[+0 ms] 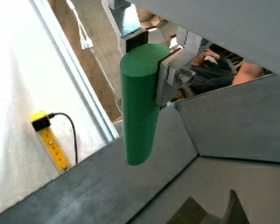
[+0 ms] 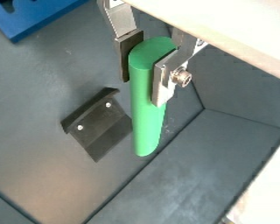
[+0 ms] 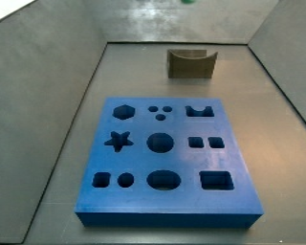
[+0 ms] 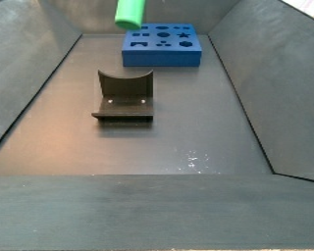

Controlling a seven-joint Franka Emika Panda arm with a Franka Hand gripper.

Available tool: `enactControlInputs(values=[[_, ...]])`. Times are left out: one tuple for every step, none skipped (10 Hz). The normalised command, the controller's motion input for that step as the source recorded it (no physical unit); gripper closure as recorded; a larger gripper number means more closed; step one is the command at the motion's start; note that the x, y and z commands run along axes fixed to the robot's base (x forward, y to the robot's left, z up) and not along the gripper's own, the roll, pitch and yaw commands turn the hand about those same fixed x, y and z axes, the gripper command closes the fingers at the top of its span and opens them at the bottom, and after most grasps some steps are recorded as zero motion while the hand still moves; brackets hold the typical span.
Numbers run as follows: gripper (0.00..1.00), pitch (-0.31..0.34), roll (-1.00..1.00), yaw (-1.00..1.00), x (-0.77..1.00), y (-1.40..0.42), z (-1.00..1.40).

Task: Pick up the oval object. Move up. Place the oval object on the fixture. Regrasp the oval object. Move to above the board. Insert the oval object.
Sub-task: Move to above the board.

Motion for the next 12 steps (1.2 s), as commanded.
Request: enactControlInputs(values=[[1.0,0.233,0.0,0.0,-0.03,-0.02,0.11],[1.0,0.227,0.02,0.06,0.0,-0.02,0.02],[1.0,0.222,0.02,0.09,0.01,-0.02,0.03],[1.0,0.22,0.02,0.11,0.01,-0.02,0.03],[1.0,0.207,0.01,0.13,0.02,-0.03,0.03],[1.0,0.144,-0.57,1.0,-0.44,-1.0,0.38],[1.0,0.133,-0.56,1.0,-0.43,-1.0,0.39],[1.0,0.103,-0.55,1.0,-0.42,-1.0,0.39],[1.0,0.073,-0.54,1.0,-0.4,-1.0,0.37],[1.0,0.038,-0.52,1.0,-0.39,-1.0,0.38],[1.0,0.013,-0.51,1.0,-0.36,-1.0,0.39],[1.0,-0.003,-0.5,1.0,-0.28,-0.83,0.32]])
